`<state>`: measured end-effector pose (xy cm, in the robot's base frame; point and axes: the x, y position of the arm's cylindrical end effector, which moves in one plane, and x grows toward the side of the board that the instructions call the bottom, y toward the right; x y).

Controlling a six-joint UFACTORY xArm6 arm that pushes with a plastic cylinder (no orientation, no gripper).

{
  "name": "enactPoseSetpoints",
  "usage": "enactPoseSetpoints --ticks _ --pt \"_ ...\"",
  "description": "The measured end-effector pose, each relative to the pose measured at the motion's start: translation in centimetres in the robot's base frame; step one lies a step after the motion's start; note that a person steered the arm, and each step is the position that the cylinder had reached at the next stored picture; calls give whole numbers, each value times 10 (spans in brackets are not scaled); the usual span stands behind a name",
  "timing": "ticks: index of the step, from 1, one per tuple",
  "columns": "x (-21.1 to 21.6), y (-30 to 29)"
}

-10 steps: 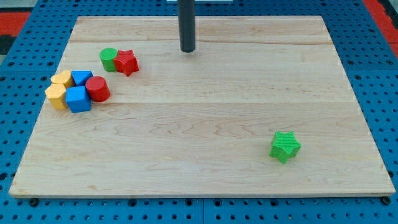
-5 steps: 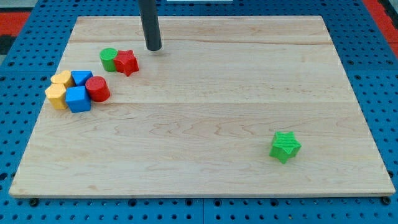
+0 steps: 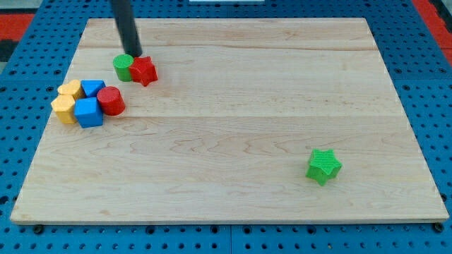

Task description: Move green circle into the green star

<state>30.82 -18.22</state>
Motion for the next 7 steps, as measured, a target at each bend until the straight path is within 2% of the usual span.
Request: enactPoseSetpoints --ticks 1,3,4,6,7 --pt "30 -2" --pt "41 -51" --pt "47 -46" --pt "91 27" --pt "129 34"
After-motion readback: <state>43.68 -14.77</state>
